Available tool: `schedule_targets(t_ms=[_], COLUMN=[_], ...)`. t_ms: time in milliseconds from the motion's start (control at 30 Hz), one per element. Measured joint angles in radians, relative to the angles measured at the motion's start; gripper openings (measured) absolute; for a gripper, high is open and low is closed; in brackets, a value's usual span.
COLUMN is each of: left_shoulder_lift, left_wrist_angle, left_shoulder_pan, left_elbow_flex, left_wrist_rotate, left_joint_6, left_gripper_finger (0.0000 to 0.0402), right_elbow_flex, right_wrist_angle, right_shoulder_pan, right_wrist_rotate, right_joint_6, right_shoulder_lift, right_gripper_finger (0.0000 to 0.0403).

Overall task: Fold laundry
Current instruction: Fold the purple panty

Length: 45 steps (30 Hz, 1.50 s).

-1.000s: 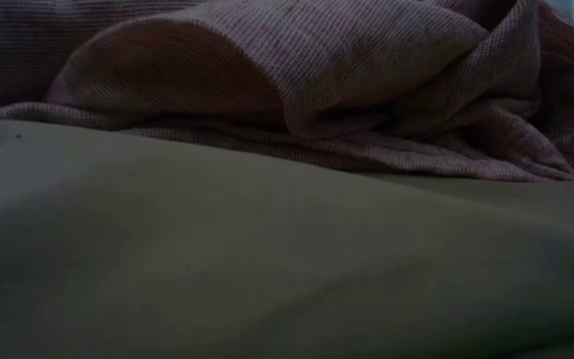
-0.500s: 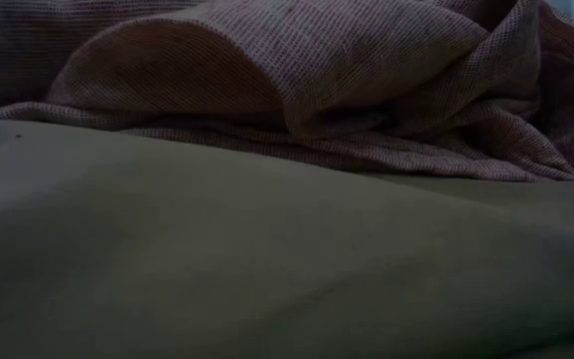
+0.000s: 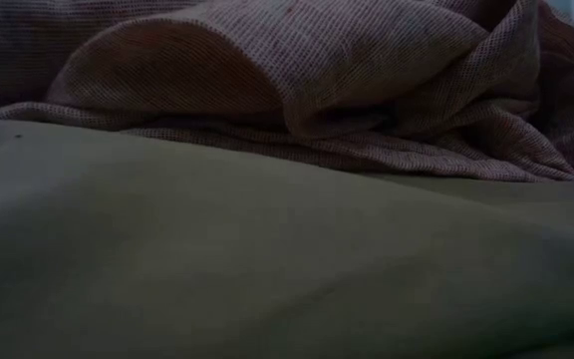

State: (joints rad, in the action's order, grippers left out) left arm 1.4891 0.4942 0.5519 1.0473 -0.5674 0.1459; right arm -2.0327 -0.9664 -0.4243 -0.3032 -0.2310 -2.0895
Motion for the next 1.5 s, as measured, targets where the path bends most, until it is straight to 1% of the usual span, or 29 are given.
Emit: schedule_targets(t_ms=[100,200,433,533,600,800,900,1133,1200,1300,1500], left_shoulder_lift=[0.0,0.0,0.0,0.0,0.0,-0.002,-0.021,-0.045,-0.025,0.026,0.121], left_wrist_angle=[0.0,-0.002,-0.008,-0.008,-0.008,-0.009,-0.013,-0.052,-0.062,-0.061,-0.063], left_shoulder_pan=[-0.015,-0.027,-0.047,-0.05,-0.05,-0.031,-0.009,0.049,0.063,0.082,0.088], left_elbow_flex=[0.0,0.0,0.0,0.0,0.0,0.0,0.0,0.0,0.0,0.0,0.0], left_wrist_rotate=[0.0,0.0,-0.006,-0.038,-0.057,-0.067,-0.05,0.107,0.122,0.118,0.123], left_joint_6=[0.0,0.0,0.0,0.0,-0.001,0.005,0.047,0.272,0.299,0.315,0.319], left_gripper_finger=[0.0004,0.0014,0.0076,0.0098,0.0105,0.0103,0.0102,0.0102,0.0102,0.0102,0.0102], right_elbow_flex=[0.0,0.0,0.0,0.0,0.0,0.0,0.0,0.0,0.0,0.0,0.0], right_wrist_angle=[-0.04,-0.056,-0.102,-0.131,-0.154,-0.188,-0.188,-0.188,-0.188,-0.19,-0.19], right_shoulder_pan=[0.001,0.001,0.001,0.001,0.001,0.001,0.001,0.001,0.001,0.001,0.001], right_wrist_rotate=[-0.002,-0.02,-0.023,-0.068,-0.086,-0.091,-0.09,-0.098,-0.099,-0.098,-0.098], right_joint_6=[-0.001,-0.002,-0.011,-0.049,-0.065,-0.107,-0.108,-0.108,-0.108,-0.109,-0.133], right_shoulder_lift=[-0.025,-0.042,-0.058,-0.058,-0.058,-0.057,-0.057,-0.057,-0.057,-0.057,-0.057], right_gripper_finger=[0.015,0.015,0.015,0.015,0.015,0.015,0.015,0.015,0.015,0.015,0.015])
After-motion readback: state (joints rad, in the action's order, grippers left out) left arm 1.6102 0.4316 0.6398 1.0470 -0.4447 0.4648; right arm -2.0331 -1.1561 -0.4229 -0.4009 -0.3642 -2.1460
